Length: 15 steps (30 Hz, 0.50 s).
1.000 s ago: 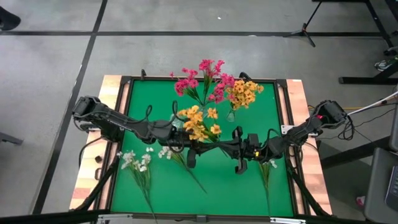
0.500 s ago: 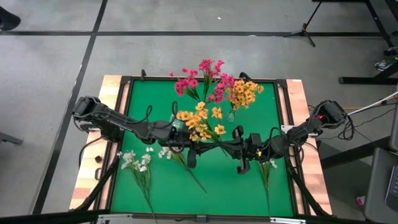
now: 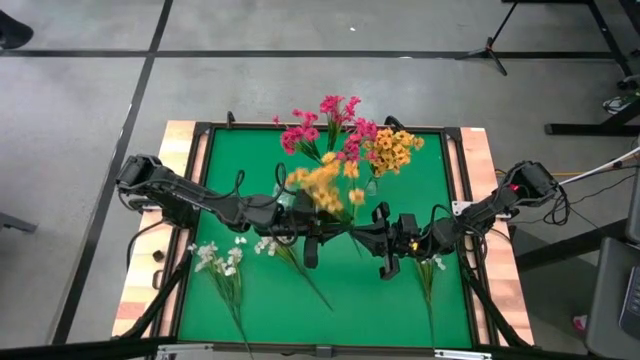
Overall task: Sort flowers into vase by color
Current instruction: Put the yellow flower into the right transparent vase
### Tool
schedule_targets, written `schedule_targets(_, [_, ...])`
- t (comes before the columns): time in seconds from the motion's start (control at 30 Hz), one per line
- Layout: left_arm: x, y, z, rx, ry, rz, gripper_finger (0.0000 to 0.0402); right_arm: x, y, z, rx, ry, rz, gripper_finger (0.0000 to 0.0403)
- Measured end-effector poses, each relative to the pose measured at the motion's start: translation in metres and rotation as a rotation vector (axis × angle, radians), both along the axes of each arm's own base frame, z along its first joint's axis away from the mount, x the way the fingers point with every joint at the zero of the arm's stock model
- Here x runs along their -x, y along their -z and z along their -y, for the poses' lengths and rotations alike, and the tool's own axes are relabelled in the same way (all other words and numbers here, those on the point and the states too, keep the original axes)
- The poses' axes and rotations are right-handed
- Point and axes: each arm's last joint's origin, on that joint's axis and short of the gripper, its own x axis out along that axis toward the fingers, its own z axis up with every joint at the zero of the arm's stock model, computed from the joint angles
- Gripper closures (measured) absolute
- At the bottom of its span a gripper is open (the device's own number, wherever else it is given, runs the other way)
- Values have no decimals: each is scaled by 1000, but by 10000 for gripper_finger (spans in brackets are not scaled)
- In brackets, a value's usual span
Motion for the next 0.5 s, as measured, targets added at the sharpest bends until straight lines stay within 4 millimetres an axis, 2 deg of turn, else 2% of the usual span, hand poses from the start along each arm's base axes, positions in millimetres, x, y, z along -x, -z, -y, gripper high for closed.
schedule_targets(0.27, [1, 1, 4, 0, -11, -12, 387, -1, 2, -1, 18, 3, -22, 314])
schedule_targets(0.5, [1, 8, 5, -15, -25, -79, 376, 8, -1, -4, 129, 61, -151, 264])
